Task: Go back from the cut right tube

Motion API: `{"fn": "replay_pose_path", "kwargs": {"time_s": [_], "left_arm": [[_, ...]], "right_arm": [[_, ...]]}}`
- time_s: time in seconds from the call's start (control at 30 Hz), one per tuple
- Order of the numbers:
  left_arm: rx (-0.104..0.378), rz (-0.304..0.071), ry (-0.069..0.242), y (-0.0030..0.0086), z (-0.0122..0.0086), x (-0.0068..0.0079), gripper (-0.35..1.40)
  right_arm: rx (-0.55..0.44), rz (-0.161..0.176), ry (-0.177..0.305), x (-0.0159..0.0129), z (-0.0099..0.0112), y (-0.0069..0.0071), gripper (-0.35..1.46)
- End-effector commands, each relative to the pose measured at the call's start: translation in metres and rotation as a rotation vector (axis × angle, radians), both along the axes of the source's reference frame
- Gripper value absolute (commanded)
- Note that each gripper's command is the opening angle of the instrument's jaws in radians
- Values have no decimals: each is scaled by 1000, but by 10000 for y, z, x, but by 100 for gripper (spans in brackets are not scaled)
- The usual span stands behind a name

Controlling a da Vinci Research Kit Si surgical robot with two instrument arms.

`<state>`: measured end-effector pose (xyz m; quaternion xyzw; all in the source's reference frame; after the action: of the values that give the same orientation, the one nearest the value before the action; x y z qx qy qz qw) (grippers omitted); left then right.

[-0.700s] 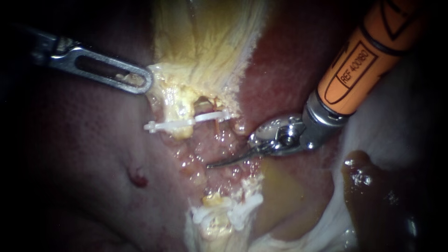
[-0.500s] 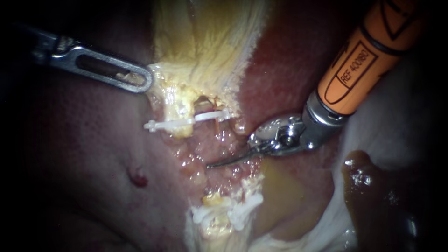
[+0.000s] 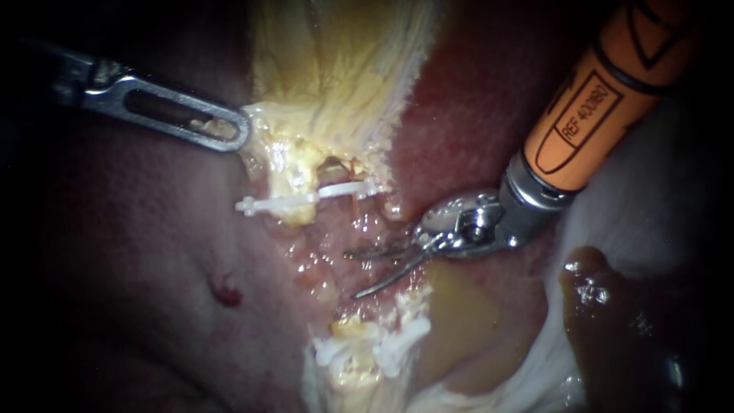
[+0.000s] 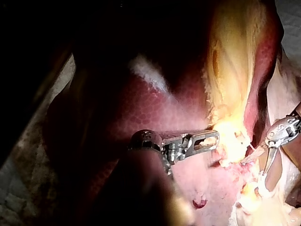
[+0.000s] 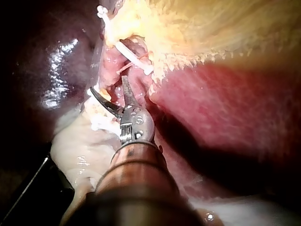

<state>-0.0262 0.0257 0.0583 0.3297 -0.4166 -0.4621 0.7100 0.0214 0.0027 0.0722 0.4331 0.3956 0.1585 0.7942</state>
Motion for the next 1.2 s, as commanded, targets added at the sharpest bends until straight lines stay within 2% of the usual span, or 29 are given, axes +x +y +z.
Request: {"fn": "replay_pose_path", "kwargs": {"time_s": [0.03, 0.23, 0.3, 0.37, 0.4, 0.47, 0.57, 0.63, 0.8, 0.9, 1.0, 1.2], "left_arm": [[0, 1, -1, 0, 0, 0, -35], [0, 1, -1, 0, 0, 0, -35], [0, 1, -1, 0, 0, 0, -35], [0, 1, -1, 0, 1, 0, -35], [0, 1, -1, 0, 1, 1, -35], [0, 1, -1, 0, 1, 1, -35], [0, 1, -1, 1, 2, 1, -35], [0, 1, -1, 1, 3, 1, -35], [0, 1, -1, 1, 4, 1, -35], [-1, 1, -1, 1, 4, 1, -35], [-1, 1, -1, 1, 4, 1, -35], [-3, -1, 1, 0, 8, -1, -35]], "right_arm": [[-11, 0, 9, 1, -1, 0, 138], [-76, 2, 36, 0, -5, -1, 143], [-192, 35, 59, -5, -11, 0, 143], [-275, 76, 56, -11, -18, 2, 143], [-305, 81, 59, -14, -22, 3, 143], [-351, 80, 33, -24, -32, 7, 145], [-434, 44, -20, -39, -49, 13, 145], [-473, 38, -42, -47, -57, 17, 145], [-514, 58, -73, -67, -77, 29, 145], [-528, 65, -98, -77, -84, 31, 145], [-540, 64, -124, -84, -89, 32, 145], [-540, 66, -134, -91, -89, 34, 145]]}}
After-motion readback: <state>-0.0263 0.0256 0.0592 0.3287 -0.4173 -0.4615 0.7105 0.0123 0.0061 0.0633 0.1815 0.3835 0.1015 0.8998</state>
